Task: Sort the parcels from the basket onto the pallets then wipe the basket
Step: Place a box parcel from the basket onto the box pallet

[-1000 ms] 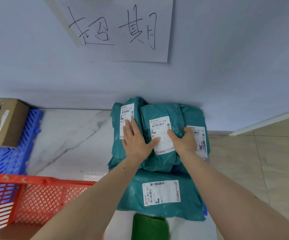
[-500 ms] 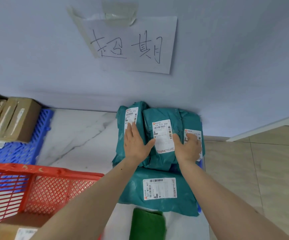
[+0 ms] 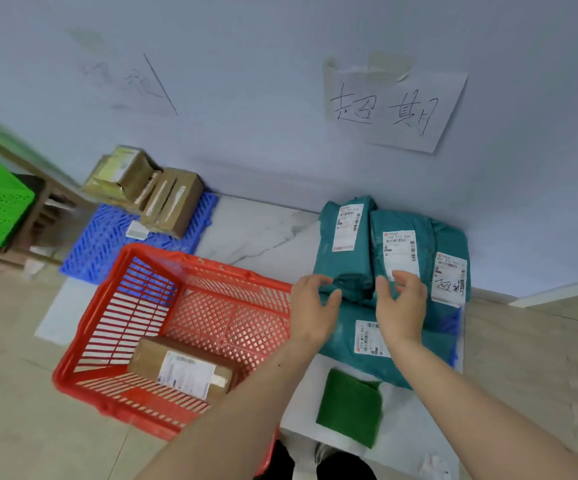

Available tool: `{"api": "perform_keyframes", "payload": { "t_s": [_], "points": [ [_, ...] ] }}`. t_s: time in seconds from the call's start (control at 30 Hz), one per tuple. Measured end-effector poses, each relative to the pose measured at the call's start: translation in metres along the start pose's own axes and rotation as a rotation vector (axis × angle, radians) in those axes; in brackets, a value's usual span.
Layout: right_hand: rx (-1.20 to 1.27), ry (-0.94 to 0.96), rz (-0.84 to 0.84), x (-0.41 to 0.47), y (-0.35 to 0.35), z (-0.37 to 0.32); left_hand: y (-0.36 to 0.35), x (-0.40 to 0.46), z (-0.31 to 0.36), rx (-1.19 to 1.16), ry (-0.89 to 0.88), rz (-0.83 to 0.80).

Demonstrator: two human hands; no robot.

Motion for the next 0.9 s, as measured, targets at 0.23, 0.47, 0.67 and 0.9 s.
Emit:
{"api": "perform_keyframes", "payload": {
  "t_s": [0.23,0.47,0.67,0.9],
  "points": [
    [0.066,0.081,-0.14,-0.085,-0.068,-0.035,0.082,-0.026,-0.078,0.013,0.019,0.099],
    [-0.043,0.007,-0.208,-0.164,-0.166,-0.038,0.178,-0.022,-0.204,0.125,0.227,-0.056],
    [-0.355,-0.222,-0.456,-0.209,-0.25,0.019,0.227,-0.006,-0.299,0.206,0.423,-0.211],
    [-0.432,-0.467,-0.565,-0.231,-0.292,0.073,0.218,-0.001,-0.369,0.278,0.645,-0.272]
  ]
}}
Point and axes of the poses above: each hand's wrist, its own x-axis towards the middle knuckle, its own y-axis out of the back of the hand, z = x × y, the point moved 7 cm from there along x, towards the middle knuckle, and after that the axes turned 2 degrees about x, right-handed, at the moved point
